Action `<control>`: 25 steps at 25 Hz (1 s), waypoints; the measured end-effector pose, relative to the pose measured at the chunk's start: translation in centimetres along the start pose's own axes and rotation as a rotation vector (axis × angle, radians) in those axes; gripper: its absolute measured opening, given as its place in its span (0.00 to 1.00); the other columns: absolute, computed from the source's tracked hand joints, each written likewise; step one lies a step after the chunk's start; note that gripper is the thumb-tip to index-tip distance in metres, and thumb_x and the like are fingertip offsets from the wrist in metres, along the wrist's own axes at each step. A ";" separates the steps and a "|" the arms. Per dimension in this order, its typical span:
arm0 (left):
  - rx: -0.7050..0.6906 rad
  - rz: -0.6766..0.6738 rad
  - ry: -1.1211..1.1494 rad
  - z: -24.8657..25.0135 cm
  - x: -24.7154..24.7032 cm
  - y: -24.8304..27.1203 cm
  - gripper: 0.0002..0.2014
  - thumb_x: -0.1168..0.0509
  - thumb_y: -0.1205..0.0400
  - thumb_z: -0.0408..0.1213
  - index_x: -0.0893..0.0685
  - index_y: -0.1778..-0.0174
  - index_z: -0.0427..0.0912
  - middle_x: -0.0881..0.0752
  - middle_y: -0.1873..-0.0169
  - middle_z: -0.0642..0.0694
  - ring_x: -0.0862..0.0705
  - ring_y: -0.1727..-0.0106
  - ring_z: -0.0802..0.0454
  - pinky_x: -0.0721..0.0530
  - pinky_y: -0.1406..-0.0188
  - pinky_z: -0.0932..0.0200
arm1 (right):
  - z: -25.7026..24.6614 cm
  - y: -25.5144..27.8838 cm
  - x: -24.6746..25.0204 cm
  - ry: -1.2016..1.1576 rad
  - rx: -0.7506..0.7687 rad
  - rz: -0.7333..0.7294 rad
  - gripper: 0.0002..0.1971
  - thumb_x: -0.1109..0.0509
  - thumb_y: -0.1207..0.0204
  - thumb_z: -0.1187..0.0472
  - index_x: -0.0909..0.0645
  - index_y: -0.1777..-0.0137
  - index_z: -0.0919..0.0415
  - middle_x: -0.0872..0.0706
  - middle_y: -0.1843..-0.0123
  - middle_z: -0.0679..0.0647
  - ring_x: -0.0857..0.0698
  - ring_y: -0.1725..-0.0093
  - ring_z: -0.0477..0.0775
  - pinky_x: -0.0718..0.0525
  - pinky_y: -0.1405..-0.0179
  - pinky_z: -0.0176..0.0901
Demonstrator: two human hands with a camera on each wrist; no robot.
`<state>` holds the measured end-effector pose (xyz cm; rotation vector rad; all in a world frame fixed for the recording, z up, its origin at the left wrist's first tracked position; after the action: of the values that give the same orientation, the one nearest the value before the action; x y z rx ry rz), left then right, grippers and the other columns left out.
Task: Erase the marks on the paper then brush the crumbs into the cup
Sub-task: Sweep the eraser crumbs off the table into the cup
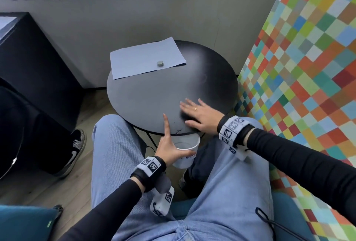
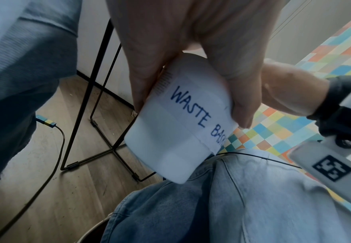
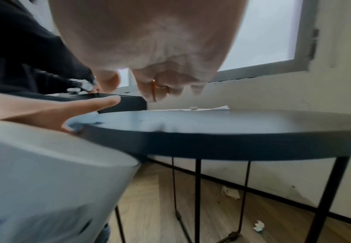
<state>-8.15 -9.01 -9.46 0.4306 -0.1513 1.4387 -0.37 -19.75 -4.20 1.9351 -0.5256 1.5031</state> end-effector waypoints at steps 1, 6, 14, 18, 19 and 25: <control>0.001 0.000 0.005 0.0 0.0 0.0 0.78 0.13 0.44 0.50 0.77 0.22 0.71 0.28 0.27 0.58 0.26 0.24 0.56 0.28 0.25 0.60 | 1.0 -0.4 0.0 0.024 -0.074 -0.018 0.32 0.50 0.14 0.45 0.53 0.15 0.57 0.53 0.14 0.49 0.60 0.16 0.47 0.61 0.17 0.57; 0.004 -0.018 -0.021 0.4 0.0 0.4 0.77 0.12 0.40 0.45 0.77 0.21 0.67 0.33 0.19 0.54 0.30 0.20 0.55 0.32 0.25 0.63 | -1.6 0.4 -2.2 0.032 0.005 -0.097 0.32 0.51 0.14 0.44 0.54 0.15 0.56 0.56 0.14 0.48 0.60 0.16 0.47 0.62 0.17 0.57; 0.010 0.031 -0.010 -0.3 0.0 0.4 0.78 0.14 0.47 0.54 0.75 0.23 0.74 0.27 0.23 0.46 0.28 0.22 0.49 0.28 0.22 0.45 | 2.0 -0.2 -0.1 0.047 -0.088 -0.045 0.27 0.51 0.12 0.53 0.51 0.15 0.56 0.51 0.14 0.49 0.59 0.15 0.49 0.61 0.18 0.59; -0.016 0.044 0.003 -0.2 0.3 0.4 0.78 0.14 0.46 0.55 0.75 0.22 0.73 0.28 0.22 0.49 0.28 0.21 0.50 0.29 0.21 0.45 | 0.5 1.1 -1.5 0.101 -0.020 -0.089 0.29 0.51 0.12 0.51 0.54 0.15 0.55 0.54 0.14 0.48 0.60 0.16 0.49 0.64 0.18 0.59; -0.021 0.047 0.009 -0.2 0.5 0.5 0.77 0.14 0.46 0.56 0.75 0.22 0.73 0.29 0.20 0.48 0.30 0.20 0.50 0.30 0.20 0.45 | -1.1 2.0 -1.9 0.081 0.057 -0.087 0.29 0.51 0.13 0.50 0.53 0.15 0.55 0.55 0.14 0.46 0.61 0.16 0.48 0.66 0.19 0.56; -0.023 0.045 0.011 -0.3 0.6 0.5 0.77 0.14 0.45 0.56 0.75 0.22 0.73 0.30 0.24 0.55 0.30 0.21 0.53 0.31 0.22 0.54 | -0.4 2.7 -0.8 0.048 0.019 -0.053 0.29 0.51 0.13 0.47 0.53 0.15 0.53 0.54 0.14 0.45 0.64 0.17 0.47 0.67 0.18 0.55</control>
<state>-8.60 -8.27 -9.36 0.4025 -0.1698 1.4822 -2.62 -21.54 -4.24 1.9073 -0.4371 1.5226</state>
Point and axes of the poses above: each hand's wrist, its own y-axis away from the middle knuckle, its own x-axis out of the back of the hand, z = x × y, the point moved 9 cm from there along -y, towards the middle knuckle
